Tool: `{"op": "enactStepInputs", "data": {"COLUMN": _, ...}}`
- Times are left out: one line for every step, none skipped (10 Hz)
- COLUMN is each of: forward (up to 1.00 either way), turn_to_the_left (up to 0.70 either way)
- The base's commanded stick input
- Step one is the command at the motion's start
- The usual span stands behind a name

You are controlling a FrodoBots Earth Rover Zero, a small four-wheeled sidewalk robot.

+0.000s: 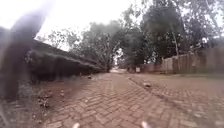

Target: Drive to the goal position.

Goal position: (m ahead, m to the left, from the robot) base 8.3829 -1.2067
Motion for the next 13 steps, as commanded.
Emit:
{"op": "enactStepInputs", "data": {"forward": 0.70, "turn_to_the_left": 0.05}}
{"op": "enactStepInputs", "data": {"forward": 0.70, "turn_to_the_left": 0.04}}
{"op": "enactStepInputs", "data": {"forward": 0.70, "turn_to_the_left": 0.04}}
{"op": "enactStepInputs", "data": {"forward": 0.70, "turn_to_the_left": 0.04}}
{"op": "enactStepInputs", "data": {"forward": 0.70, "turn_to_the_left": 0.03}}
{"op": "enactStepInputs", "data": {"forward": 0.70, "turn_to_the_left": 0.03}}
{"op": "enactStepInputs", "data": {"forward": 0.70, "turn_to_the_left": 0.03}}
{"op": "enactStepInputs", "data": {"forward": 0.70, "turn_to_the_left": 0.03}}
{"op": "enactStepInputs", "data": {"forward": 0.70, "turn_to_the_left": 0.02}}
{"op": "enactStepInputs", "data": {"forward": 0.70, "turn_to_the_left": 0.02}}
{"op": "enactStepInputs", "data": {"forward": 0.70, "turn_to_the_left": 0.02}}
{"op": "enactStepInputs", "data": {"forward": 0.70, "turn_to_the_left": 0.02}}
{"op": "enactStepInputs", "data": {"forward": 0.70, "turn_to_the_left": 0.01}}
